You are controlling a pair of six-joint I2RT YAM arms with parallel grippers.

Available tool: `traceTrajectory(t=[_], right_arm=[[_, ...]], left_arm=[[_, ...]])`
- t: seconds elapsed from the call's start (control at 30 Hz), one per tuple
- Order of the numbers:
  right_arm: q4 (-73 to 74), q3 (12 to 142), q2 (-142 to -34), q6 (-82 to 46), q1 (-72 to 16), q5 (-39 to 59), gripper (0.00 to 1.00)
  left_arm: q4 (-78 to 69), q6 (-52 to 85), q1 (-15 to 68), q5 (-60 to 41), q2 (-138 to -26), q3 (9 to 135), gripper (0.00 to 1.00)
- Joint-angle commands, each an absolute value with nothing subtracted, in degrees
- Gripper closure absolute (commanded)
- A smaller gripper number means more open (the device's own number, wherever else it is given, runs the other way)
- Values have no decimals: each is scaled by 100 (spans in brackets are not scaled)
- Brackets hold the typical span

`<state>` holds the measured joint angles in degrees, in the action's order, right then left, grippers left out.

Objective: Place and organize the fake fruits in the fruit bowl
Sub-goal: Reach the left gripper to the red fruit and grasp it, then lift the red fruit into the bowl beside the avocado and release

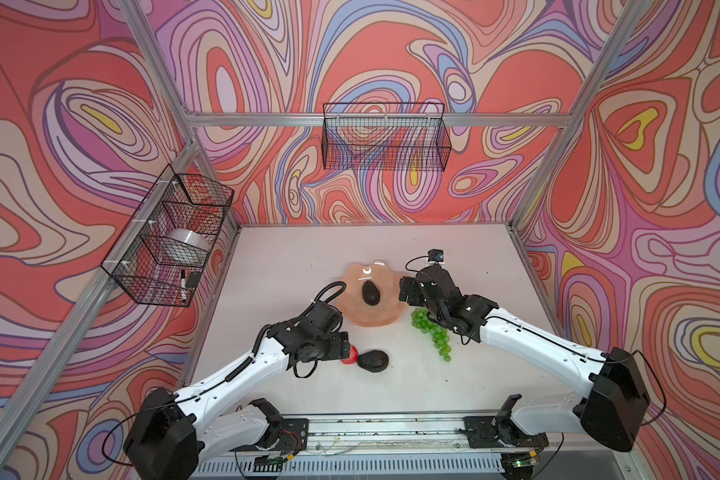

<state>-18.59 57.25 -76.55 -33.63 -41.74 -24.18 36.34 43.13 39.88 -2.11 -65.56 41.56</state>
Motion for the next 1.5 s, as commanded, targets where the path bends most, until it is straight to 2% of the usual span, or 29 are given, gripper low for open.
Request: traceTrajectory(t=[0.0,0.33,0.53,0.93,1.07,1.3,1.47], right_arm=[[-1797,5597,-7454,-3428,-4157,-2441,2],[-1824,5338,-7146,-3472,-4157,-2508,2],[-1812,5302,-7123,-3479,-4151,-2523,2],[-1769,5284,-7236,-3480,-4157,-2479,2],[-1754,5267,-7259,-3496,-4157,-2483,2],[-1677,5280,-7276,-3463,-4159,-2481,2],[-1652,5336,-7305,-3429,-4157,-2473,2]], left_arm=[[3384,4591,4186,21,-6869,4372,10],[3007,4720,4394,-144,-7767,4423,9],[2971,4689,4403,-95,-8019,4371,12],[3186,4635,4386,238,-8002,4376,45],[3527,4548,4371,429,-7664,4487,51],[4066,4225,4201,571,-6708,4868,53],[4008,3641,3855,322,-7011,5699,52]])
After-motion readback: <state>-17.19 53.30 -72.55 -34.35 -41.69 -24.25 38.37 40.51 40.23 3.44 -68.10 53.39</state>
